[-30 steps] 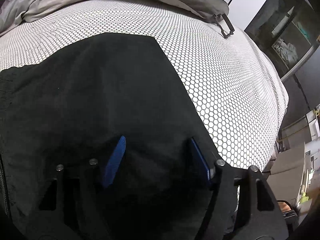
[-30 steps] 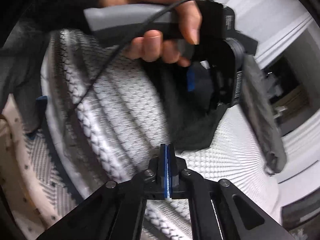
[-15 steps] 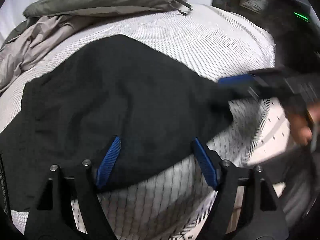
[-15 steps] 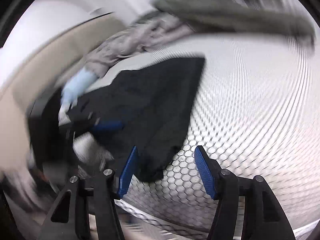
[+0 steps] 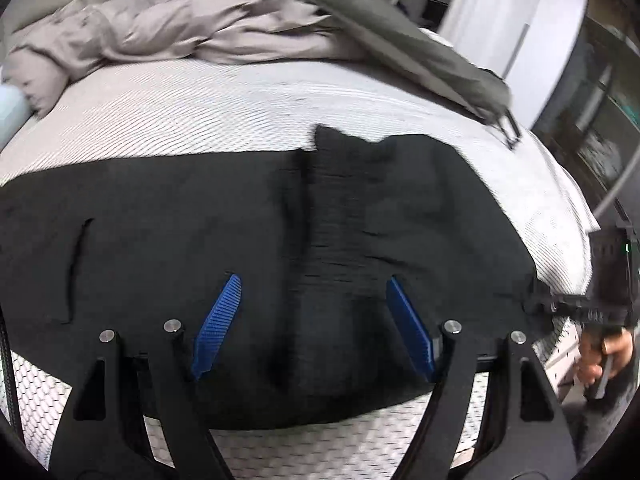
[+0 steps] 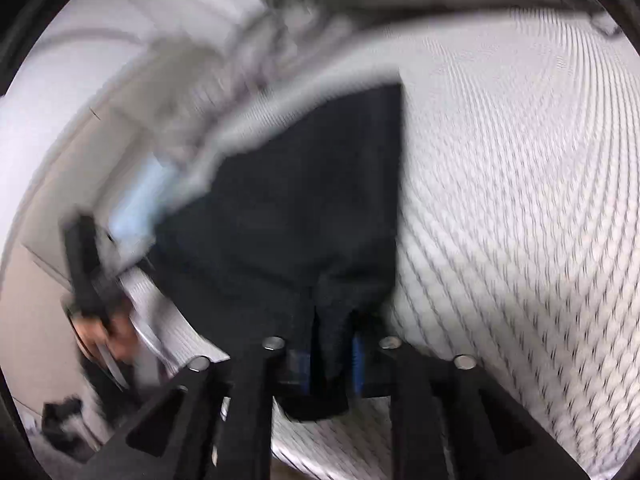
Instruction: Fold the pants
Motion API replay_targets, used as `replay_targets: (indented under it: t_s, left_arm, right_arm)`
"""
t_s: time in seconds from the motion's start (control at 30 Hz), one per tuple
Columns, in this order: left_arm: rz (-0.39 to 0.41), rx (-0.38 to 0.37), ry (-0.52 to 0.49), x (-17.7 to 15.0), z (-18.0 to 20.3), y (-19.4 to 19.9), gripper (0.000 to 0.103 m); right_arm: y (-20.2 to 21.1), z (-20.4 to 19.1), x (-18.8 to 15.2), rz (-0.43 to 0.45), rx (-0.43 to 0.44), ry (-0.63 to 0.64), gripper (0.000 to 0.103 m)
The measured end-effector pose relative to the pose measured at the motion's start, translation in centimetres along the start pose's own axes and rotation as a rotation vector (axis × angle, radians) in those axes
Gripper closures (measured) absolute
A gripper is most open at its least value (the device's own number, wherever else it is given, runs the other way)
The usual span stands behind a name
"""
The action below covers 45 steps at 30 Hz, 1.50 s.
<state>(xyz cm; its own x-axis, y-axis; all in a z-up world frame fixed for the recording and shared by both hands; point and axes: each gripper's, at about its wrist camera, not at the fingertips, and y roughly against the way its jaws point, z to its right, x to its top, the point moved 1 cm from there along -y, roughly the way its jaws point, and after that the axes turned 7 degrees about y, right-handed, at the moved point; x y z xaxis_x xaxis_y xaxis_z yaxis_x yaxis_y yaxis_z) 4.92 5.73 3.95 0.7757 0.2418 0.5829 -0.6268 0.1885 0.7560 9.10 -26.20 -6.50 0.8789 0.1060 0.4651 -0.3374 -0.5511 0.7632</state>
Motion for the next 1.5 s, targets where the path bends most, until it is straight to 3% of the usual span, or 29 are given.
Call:
replay_targets:
  t_s: [0.07,0.13,0.23,0.4,0.47,0.57,0.63,0.73,0.77,0.83,0.97,1.07,1.17,1.27,1.33,1.4,1.5]
  left_arm:
    - [0.010,0.007,-0.002,0.0,-0.4,0.3,0.031]
    - [0.040,-0.010,-0.032,-0.1,0.2,1.3,0.031]
    - [0.060,-0.052,-0.121,-1.2,3.5,1.4,0.031]
    - [0.004,-0.083,-0.292,-2.8,9.5,-1.4,0.031]
    - [-0.028,-0.039,-0.355,-3.4,10.5,-3.1,0.031]
    - [-0.043,-0.035,-0.393,-4.3,9.6,-3.6,0.034]
    - [-0.036,-0.027,-0.400,-4.6,8.6,-3.7,0.034]
    - [-0.030,-0.054,-0.380,-5.3,6.8,-2.5,0.035]
    - [-0.016,-0.038,-0.396,-5.5,6.8,-1.9,0.034]
    - [-0.005,-0.031,-0.374,-5.2,6.5,-0.7,0.034]
    - [0.047,-0.111,-0.293,-2.5,7.7,0.0,0.033]
    - [0.040,-0.087,-0.288,-0.7,9.3,-1.9,0.033]
    - [-0.046,-0.038,-0.292,0.8,9.5,-5.8,0.033]
    - [-0.075,-0.037,-0.295,0.6,8.1,-7.1,0.033]
    - [-0.085,-0.052,-0.290,0.5,7.5,-6.5,0.033]
    - [-0.083,-0.044,-0.274,0.4,7.0,-5.9,0.030]
    - [-0.074,0.002,-0.195,0.6,6.3,-4.8,0.028]
  right_arm:
    - [1.4,-0.1,-0.2,0.019,0.003,0.010,0.085]
    - [4.2,-1.0,-0.2,0.121,-0.089,0.058,0.077]
    - [5.9,-3.5,0.6,0.238,-0.199,0.141,0.076]
    - [1.7,-7.5,1.5,0.223,-0.244,0.259,0.075]
    - [-0.7,-9.2,1.5,0.196,-0.245,0.312,0.075]
    - [-3.8,-9.8,0.7,0.143,-0.341,0.422,0.075]
    - [-3.3,-8.4,-0.5,0.159,-0.425,0.464,0.075]
    - [-0.8,-4.9,-1.6,0.210,-0.526,0.387,0.071]
    - [-0.5,-3.9,-1.6,0.211,-0.534,0.348,0.060]
    - [1.3,-2.7,-1.5,0.254,-0.475,0.258,0.058]
    - [2.1,-6.6,1.5,0.375,-0.430,0.280,0.055]
    - [-0.8,-9.2,3.7,0.301,-0.349,0.316,0.052]
    - [-5.5,-9.4,5.4,0.159,-0.302,0.303,0.052]
    - [-7.5,-8.4,5.8,0.100,-0.355,0.330,0.052]
    - [-6.2,-7.3,5.9,0.111,-0.429,0.340,0.052]
    - [-4.4,-5.3,6.0,0.126,-0.465,0.268,0.052]
    - [-2.5,-3.5,5.7,0.135,-0.525,0.185,0.039]
